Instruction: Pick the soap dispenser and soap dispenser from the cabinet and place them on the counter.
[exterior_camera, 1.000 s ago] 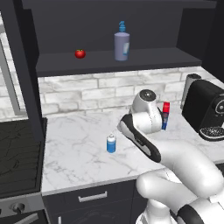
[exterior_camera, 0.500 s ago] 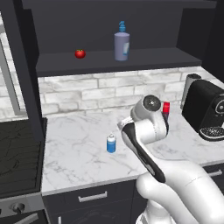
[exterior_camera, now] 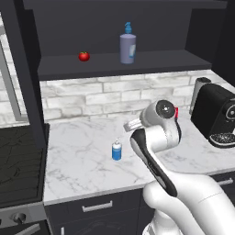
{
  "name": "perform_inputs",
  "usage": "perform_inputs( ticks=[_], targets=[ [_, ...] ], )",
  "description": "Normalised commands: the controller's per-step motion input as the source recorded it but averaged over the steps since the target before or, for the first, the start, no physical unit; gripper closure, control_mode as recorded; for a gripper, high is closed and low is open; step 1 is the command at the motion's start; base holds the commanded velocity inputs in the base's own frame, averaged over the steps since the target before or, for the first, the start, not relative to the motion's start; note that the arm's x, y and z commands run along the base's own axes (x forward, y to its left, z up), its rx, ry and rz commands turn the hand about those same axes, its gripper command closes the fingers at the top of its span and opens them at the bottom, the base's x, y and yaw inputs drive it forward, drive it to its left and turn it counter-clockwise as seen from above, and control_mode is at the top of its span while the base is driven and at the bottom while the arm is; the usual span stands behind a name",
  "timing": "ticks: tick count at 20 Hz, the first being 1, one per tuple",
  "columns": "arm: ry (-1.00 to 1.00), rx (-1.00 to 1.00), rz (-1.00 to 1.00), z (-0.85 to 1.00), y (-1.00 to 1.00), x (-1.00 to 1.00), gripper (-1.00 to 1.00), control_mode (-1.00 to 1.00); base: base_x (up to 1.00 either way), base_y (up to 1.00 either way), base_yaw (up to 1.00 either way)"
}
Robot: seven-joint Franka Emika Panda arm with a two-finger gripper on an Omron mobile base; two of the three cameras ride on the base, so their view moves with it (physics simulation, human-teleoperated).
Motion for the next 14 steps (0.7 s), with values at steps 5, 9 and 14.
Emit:
perform_inputs(
  ticks=[5, 9, 14],
  targets=[
    [0.07, 0.12, 0.00, 0.36, -0.01, -0.09, -1.00, -1.00, 0.00, 0.00, 0.00],
    [0.06, 0.06, -0.02, 0.41, 0.00, -0.06, -1.00, -1.00, 0.00, 0.00, 0.00],
    [-0.10, 0.00, -0.02, 0.17, 0.00, -0.25, -1.00, -1.00, 0.00, 0.00, 0.00]
  ],
)
